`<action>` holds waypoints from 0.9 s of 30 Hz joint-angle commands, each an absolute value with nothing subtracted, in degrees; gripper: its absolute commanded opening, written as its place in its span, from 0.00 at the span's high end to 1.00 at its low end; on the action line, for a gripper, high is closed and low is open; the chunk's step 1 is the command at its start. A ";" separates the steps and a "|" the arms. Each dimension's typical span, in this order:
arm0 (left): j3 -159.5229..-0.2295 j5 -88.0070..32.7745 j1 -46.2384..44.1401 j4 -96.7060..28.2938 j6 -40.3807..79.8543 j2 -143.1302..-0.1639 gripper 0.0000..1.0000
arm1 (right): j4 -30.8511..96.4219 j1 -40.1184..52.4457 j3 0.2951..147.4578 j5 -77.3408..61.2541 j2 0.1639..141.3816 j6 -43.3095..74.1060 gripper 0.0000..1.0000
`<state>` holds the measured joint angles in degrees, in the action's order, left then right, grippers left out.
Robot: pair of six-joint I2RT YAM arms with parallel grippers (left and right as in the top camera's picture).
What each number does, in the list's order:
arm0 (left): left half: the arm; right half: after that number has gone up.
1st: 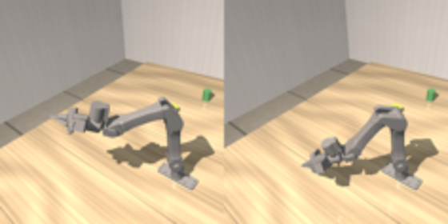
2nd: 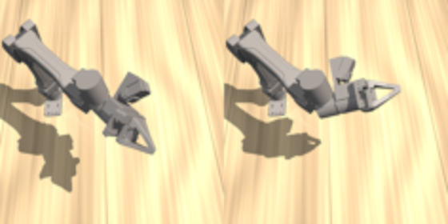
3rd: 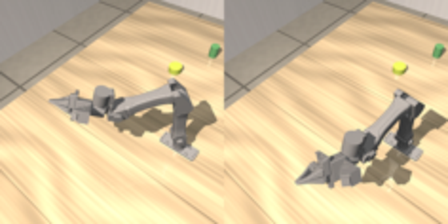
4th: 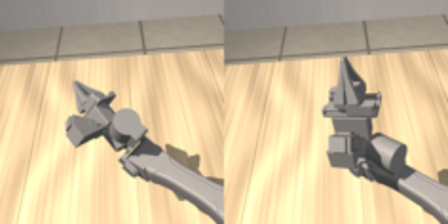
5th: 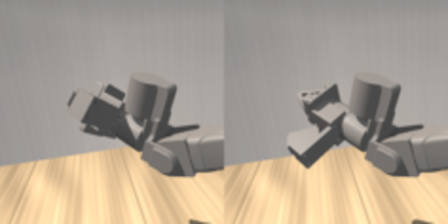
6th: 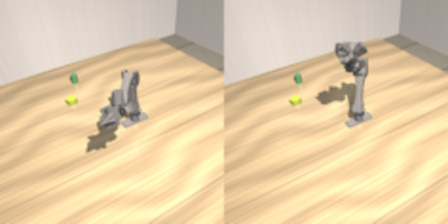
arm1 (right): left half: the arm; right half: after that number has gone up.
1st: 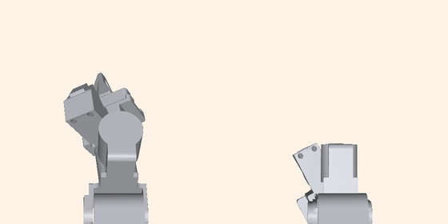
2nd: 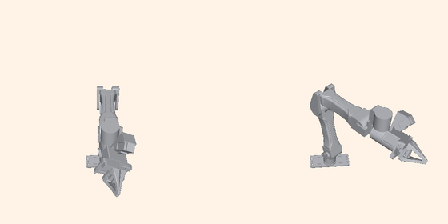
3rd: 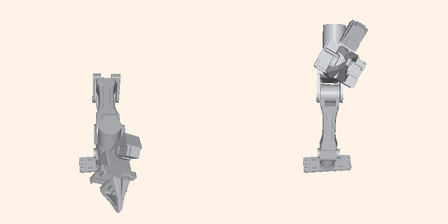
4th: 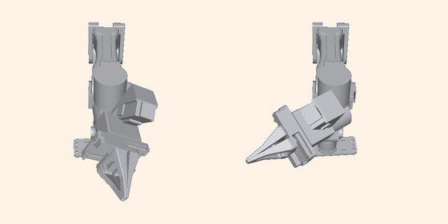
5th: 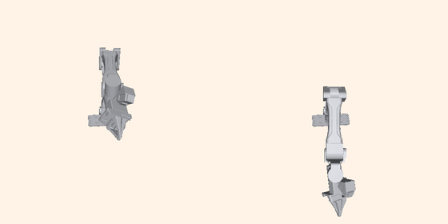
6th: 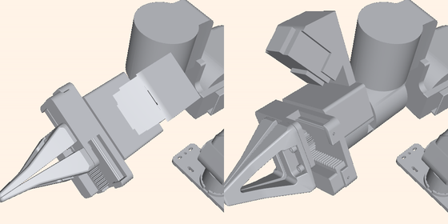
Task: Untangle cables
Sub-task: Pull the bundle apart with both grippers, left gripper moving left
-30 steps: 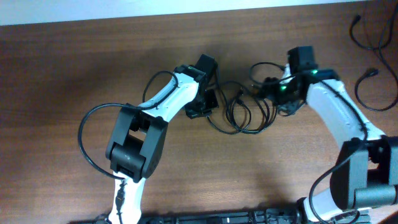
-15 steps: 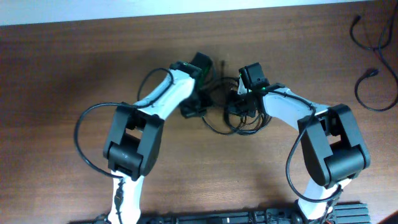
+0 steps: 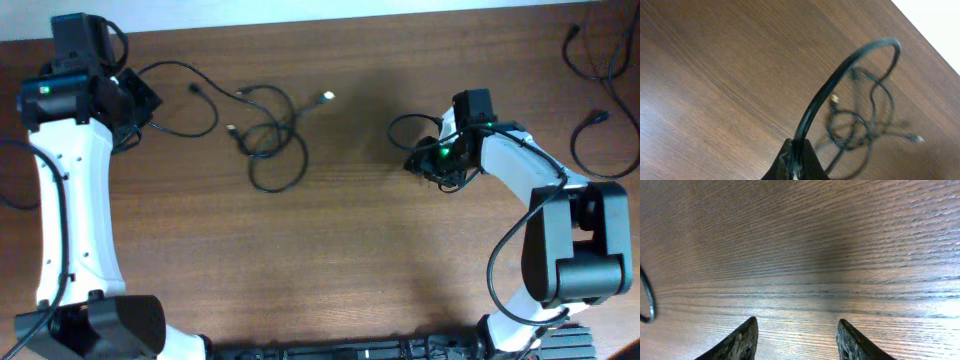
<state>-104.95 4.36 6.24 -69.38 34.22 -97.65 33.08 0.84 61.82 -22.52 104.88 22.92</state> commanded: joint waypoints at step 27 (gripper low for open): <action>-105.80 -23.49 -0.60 -65.67 9.65 -90.15 1.00 | -8.36 9.98 61.84 -50.92 97.43 22.76 0.96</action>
